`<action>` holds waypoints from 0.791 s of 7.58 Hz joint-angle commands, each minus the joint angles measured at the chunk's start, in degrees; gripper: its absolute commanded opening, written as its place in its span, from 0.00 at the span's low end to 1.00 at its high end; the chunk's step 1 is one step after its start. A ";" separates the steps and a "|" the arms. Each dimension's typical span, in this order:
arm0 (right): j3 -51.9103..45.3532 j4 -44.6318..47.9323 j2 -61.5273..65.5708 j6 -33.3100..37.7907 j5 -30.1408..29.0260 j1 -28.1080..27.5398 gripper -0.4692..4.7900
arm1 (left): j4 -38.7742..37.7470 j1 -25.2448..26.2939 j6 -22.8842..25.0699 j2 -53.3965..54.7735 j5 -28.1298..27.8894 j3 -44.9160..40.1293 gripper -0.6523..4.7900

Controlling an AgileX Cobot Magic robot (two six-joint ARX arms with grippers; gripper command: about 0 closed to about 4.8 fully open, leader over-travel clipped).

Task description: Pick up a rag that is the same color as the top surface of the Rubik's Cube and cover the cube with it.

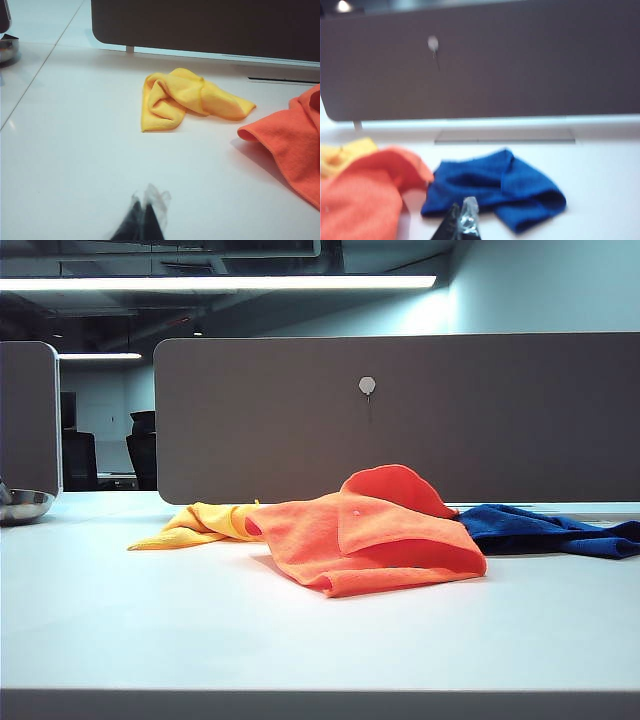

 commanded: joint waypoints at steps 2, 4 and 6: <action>-0.24 1.73 -0.04 -6.32 5.70 -0.04 0.09 | 2.51 -0.07 -0.11 -0.02 1.77 -2.08 0.11; -0.28 0.00 -0.04 -8.66 1.79 -0.11 0.09 | 5.38 -0.07 -0.11 -0.02 4.00 -3.72 0.11; -0.28 -2.56 -0.04 -9.01 -4.68 -0.11 0.09 | 9.99 -0.07 0.11 0.02 6.73 -5.44 0.11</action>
